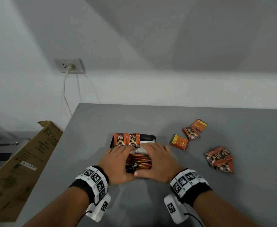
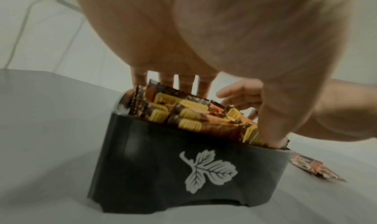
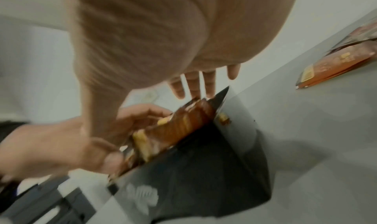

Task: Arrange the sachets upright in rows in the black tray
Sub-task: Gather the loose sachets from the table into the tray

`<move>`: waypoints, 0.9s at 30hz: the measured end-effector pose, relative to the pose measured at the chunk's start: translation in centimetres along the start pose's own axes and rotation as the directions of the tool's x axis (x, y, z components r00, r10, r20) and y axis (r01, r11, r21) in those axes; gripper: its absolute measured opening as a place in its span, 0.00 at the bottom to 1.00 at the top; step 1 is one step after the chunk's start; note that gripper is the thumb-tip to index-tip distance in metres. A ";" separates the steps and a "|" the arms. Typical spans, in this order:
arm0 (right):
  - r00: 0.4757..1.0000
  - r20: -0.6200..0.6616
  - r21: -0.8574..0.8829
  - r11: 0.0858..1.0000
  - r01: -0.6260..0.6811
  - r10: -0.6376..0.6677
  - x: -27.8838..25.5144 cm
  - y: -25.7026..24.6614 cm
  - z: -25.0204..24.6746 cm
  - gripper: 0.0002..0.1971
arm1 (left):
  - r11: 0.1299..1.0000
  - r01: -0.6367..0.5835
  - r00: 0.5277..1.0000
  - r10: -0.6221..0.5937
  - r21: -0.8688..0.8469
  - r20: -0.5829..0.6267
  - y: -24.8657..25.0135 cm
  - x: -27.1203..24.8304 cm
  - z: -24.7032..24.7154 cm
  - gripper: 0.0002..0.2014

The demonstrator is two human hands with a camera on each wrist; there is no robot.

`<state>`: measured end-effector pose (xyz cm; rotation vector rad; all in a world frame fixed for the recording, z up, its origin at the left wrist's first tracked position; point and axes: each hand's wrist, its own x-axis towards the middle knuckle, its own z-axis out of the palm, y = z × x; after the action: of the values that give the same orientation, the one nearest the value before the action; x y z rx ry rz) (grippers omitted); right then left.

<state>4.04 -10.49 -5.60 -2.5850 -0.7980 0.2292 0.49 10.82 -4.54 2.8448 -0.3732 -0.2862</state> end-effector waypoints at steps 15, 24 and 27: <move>0.854 -0.047 -0.107 0.847 -0.521 0.519 1.8 13.5 -1.7 0.19 | 0.980 -0.092 0.972 0.051 -0.174 -0.228 12.1 7.3 -1.7 0.14; 0.885 -0.063 0.227 0.870 -0.437 0.461 0.0 15.2 -2.1 0.06 | 0.965 0.154 0.988 -0.154 -0.210 0.020 18.3 14.8 1.1 0.23; 0.882 -0.077 0.293 0.856 -0.426 0.465 -1.4 16.8 -4.4 0.03 | 0.959 0.210 0.977 -0.197 -0.190 0.082 19.4 16.1 3.0 0.21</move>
<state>12.50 -25.34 -8.98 -2.4521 -0.0884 0.2601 10.72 -12.43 -4.62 2.6832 -0.0574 -0.4282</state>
